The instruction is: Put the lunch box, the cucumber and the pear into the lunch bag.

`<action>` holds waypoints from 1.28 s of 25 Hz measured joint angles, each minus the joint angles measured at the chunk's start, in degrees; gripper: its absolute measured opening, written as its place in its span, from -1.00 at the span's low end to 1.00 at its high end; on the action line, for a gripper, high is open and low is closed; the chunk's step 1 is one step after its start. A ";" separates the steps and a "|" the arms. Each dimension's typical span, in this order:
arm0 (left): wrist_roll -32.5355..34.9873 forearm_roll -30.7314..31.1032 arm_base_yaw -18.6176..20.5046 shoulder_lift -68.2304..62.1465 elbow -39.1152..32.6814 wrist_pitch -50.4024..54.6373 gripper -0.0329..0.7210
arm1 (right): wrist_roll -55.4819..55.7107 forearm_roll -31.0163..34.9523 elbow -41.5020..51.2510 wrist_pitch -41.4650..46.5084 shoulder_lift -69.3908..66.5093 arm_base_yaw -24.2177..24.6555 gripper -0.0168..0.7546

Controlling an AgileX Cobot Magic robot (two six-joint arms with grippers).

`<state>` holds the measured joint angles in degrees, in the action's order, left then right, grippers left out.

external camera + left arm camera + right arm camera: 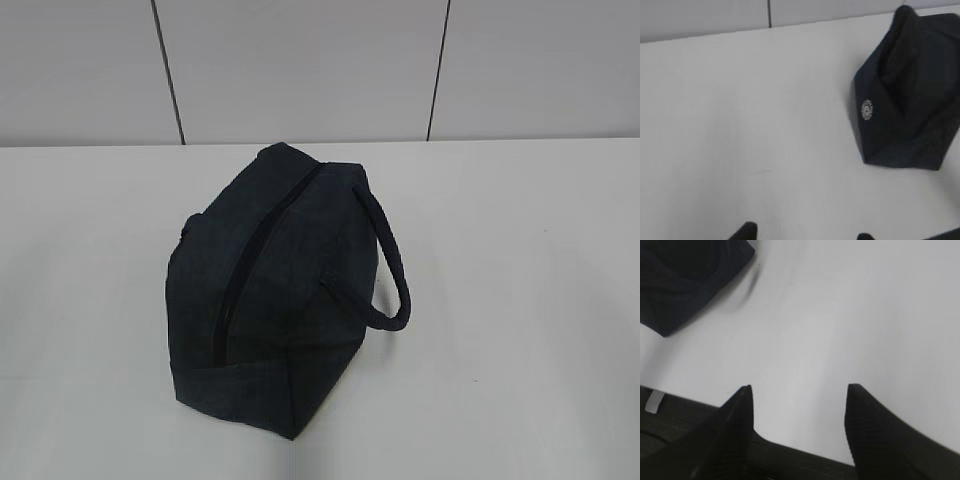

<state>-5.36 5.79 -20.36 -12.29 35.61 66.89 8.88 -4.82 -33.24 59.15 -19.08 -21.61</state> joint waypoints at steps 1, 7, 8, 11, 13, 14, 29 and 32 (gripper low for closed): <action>1.25 -1.32 0.00 1.13 0.00 0.16 0.04 | -0.32 -0.09 1.07 1.37 2.81 0.00 0.21; 6.88 -4.43 0.00 5.34 -1.14 0.90 0.00 | -5.14 0.26 4.23 6.98 15.76 0.00 0.20; 7.58 -4.68 0.00 6.22 -2.20 0.83 0.00 | -6.02 0.26 4.37 6.87 17.66 0.00 0.20; 8.42 -5.79 0.00 8.97 -4.05 -1.74 0.00 | -6.55 -0.29 4.49 6.87 19.86 0.00 0.20; 8.78 -5.79 0.00 10.55 -4.68 -2.78 0.00 | -6.67 -0.62 4.74 6.87 20.08 0.00 0.20; 8.95 -5.79 0.00 11.08 -4.81 -2.78 0.00 | -6.67 -0.73 4.81 6.87 20.08 0.00 0.20; 9.62 -6.38 -0.07 12.45 -5.14 -2.84 0.00 | -6.67 -1.02 4.81 6.77 20.08 0.00 0.20; 9.62 -6.38 -0.07 12.45 -5.14 -2.89 0.00 | -6.67 -1.02 4.81 6.77 20.08 0.00 0.20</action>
<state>4.26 -0.60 -20.43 0.16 30.47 64.00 2.21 -5.84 -28.43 65.92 1.00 -21.61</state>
